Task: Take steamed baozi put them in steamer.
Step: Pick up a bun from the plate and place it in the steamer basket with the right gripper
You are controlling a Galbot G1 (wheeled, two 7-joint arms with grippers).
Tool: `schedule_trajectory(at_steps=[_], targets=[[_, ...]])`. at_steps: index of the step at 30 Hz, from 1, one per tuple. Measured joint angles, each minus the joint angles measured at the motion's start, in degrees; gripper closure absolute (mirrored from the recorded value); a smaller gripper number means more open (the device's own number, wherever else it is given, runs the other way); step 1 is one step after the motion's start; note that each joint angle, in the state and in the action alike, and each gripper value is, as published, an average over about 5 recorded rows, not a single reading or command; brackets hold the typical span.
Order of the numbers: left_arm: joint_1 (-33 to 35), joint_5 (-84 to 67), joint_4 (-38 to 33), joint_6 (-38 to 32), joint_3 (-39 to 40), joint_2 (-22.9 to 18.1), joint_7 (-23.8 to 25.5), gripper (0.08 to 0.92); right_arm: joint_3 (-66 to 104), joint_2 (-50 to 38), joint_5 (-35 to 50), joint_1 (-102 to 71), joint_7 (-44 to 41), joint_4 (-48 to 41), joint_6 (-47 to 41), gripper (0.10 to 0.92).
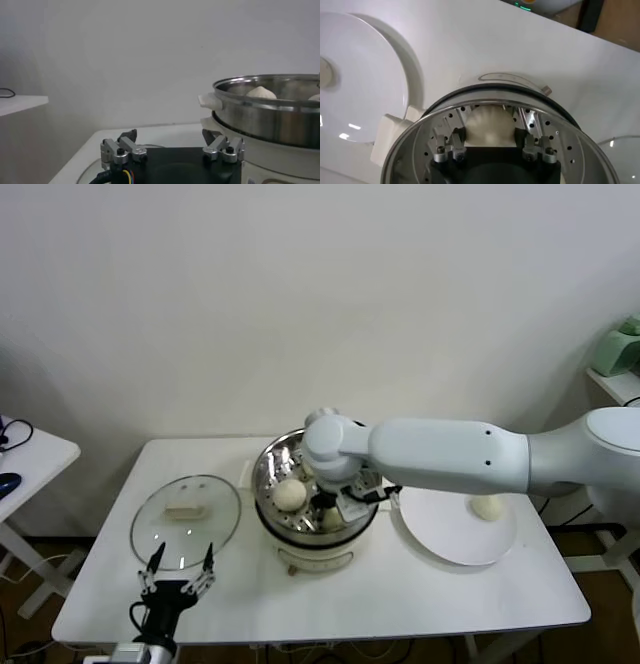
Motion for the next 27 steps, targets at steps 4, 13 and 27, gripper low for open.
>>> schedule_trajectory(at_steps=[4, 13, 27], targets=[[-0.14, 0.12, 0.20, 0.01, 0.07, -0.05, -0.01, 0.177, 0.25, 0.09, -0.18, -0.46, 0.18, -0.19, 0.23, 0.389], [-0.75, 0.15, 0.38, 0.23, 0.11, 0.03, -0.04, 0.177, 0.45, 0.13, -0.01, -1.15, 0.37, -0.36, 0.37, 0.389], [-0.98, 0.22, 0.91, 0.18, 0.18, 0.15, -0.06, 0.177, 0.68, 0.16, 0.59, -1.49, 0.99, -1.36, 0.60, 0.209]])
